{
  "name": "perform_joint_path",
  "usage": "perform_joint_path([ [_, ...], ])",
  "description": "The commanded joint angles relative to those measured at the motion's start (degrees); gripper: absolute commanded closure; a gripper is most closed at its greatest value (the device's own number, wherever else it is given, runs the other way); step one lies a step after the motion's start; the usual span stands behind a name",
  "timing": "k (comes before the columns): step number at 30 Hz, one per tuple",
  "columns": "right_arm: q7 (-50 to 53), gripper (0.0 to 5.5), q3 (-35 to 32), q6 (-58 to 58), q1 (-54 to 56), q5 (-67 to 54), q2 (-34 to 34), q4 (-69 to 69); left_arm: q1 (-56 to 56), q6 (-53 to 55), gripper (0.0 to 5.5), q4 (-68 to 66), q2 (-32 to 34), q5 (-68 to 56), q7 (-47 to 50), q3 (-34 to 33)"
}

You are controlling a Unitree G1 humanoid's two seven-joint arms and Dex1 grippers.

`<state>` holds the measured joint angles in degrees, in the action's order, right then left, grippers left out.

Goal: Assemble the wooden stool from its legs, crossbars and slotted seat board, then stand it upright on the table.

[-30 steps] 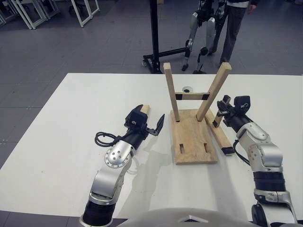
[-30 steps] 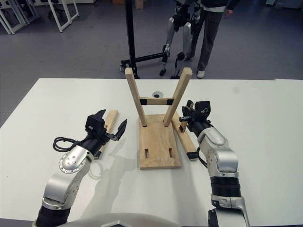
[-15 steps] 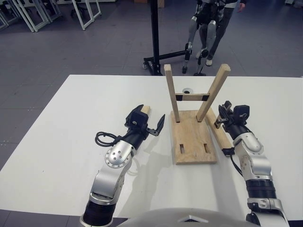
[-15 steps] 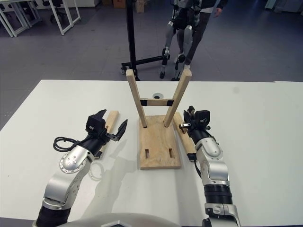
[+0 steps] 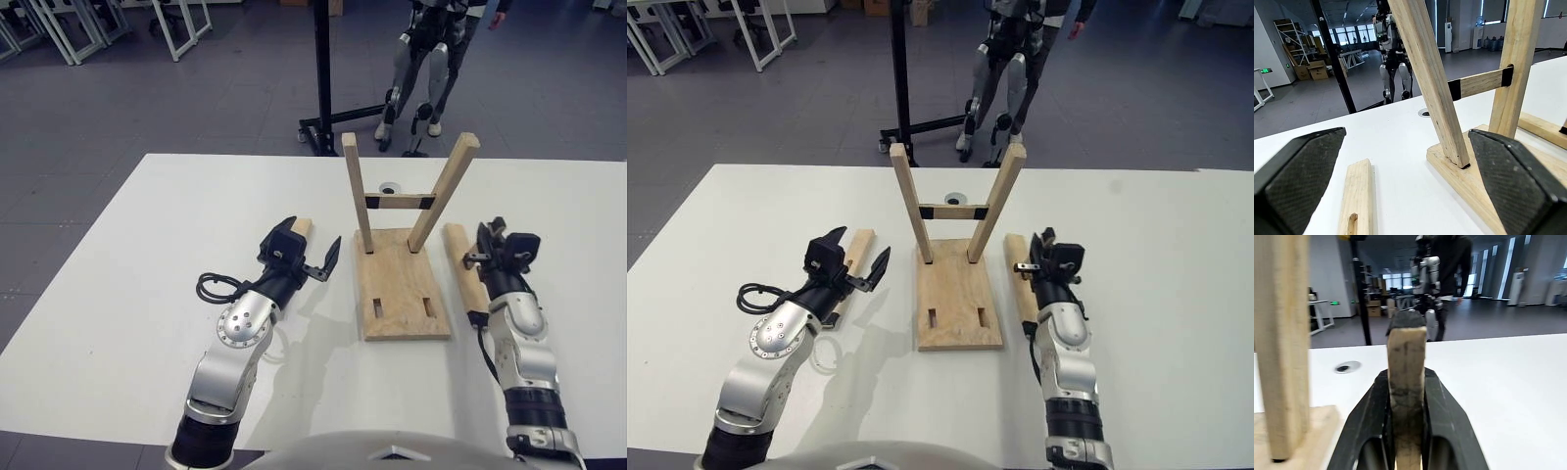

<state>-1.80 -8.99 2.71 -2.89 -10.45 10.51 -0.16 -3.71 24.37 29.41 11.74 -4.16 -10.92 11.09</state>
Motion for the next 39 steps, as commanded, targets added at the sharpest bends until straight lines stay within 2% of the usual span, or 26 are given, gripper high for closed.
perform_joint_path([
  [1,3.0,5.10,2.1,-8.2,-5.7,4.1,-1.2,-7.0,0.4,0.9,0.87,-0.4,0.3,0.3,-0.5,-0.3],
  [18,4.1,5.10,-0.1,-12.1,-0.3,5.9,-1.1,-10.6,0.5,1.0,0.87,-0.8,-0.3,0.6,-0.1,0.2],
  [19,4.0,4.73,-0.1,-12.1,-0.4,5.8,-1.1,-10.6,0.5,1.0,0.87,-0.7,-0.3,0.7,-0.1,0.2],
  [29,4.0,2.79,-0.9,-15.2,1.3,5.4,-0.9,-12.9,0.5,0.8,0.87,-0.8,-0.8,1.2,0.2,0.4],
  [33,6.2,2.79,-2.2,-20.4,3.6,5.6,-1.2,-16.9,0.1,0.7,0.87,-0.6,-1.0,1.4,0.3,0.7],
  [39,9.0,2.79,-3.8,-34.7,11.9,5.7,0.1,-26.6,-0.1,0.6,0.87,-0.6,-1.5,1.9,0.6,0.8],
])
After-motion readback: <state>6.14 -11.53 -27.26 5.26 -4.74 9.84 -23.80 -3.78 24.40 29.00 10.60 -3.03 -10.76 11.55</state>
